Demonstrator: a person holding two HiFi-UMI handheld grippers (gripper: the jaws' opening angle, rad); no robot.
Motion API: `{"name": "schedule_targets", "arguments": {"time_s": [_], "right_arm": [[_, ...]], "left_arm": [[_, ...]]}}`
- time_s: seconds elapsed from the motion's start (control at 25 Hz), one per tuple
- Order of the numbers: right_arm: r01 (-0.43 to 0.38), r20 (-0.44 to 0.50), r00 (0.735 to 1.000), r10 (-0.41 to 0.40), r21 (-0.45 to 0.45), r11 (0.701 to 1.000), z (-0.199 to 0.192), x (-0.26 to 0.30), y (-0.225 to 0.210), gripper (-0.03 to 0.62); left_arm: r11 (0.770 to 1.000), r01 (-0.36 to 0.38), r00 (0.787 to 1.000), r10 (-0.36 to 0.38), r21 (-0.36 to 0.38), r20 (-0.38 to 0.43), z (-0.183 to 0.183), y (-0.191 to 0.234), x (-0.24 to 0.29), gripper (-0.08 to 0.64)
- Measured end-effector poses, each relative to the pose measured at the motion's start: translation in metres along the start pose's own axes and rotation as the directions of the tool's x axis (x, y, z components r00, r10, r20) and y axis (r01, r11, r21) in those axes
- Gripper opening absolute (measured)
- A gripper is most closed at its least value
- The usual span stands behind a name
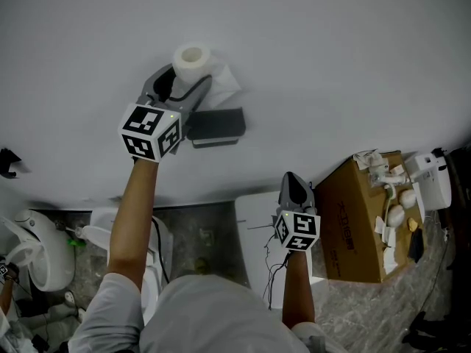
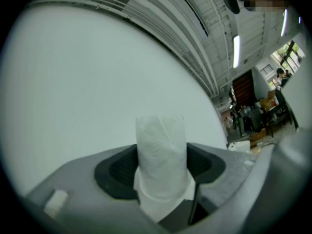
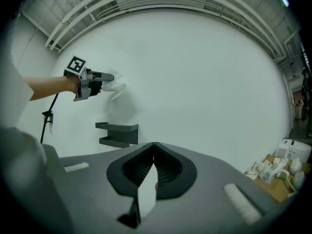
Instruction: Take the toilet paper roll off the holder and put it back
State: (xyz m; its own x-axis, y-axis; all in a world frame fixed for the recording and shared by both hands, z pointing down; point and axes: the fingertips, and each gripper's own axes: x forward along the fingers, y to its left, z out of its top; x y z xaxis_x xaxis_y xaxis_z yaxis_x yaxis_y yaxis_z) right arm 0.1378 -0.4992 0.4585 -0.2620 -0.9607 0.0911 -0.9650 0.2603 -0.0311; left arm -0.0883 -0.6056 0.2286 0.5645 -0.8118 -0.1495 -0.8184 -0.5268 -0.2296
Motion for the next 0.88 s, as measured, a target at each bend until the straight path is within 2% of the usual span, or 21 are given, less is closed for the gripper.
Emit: {"name": "schedule_targets", "arguments": {"time_s": [0.88], "right_arm": [[0.002, -0.033, 0.999, -0.003, -0.006, 1.000, -0.010, 0.019, 0.002, 0.002]], "left_arm": [[0.994, 0.010, 0.987, -0.027, -0.106, -0.160, -0.121, -0.009, 0.002, 0.291]]}}
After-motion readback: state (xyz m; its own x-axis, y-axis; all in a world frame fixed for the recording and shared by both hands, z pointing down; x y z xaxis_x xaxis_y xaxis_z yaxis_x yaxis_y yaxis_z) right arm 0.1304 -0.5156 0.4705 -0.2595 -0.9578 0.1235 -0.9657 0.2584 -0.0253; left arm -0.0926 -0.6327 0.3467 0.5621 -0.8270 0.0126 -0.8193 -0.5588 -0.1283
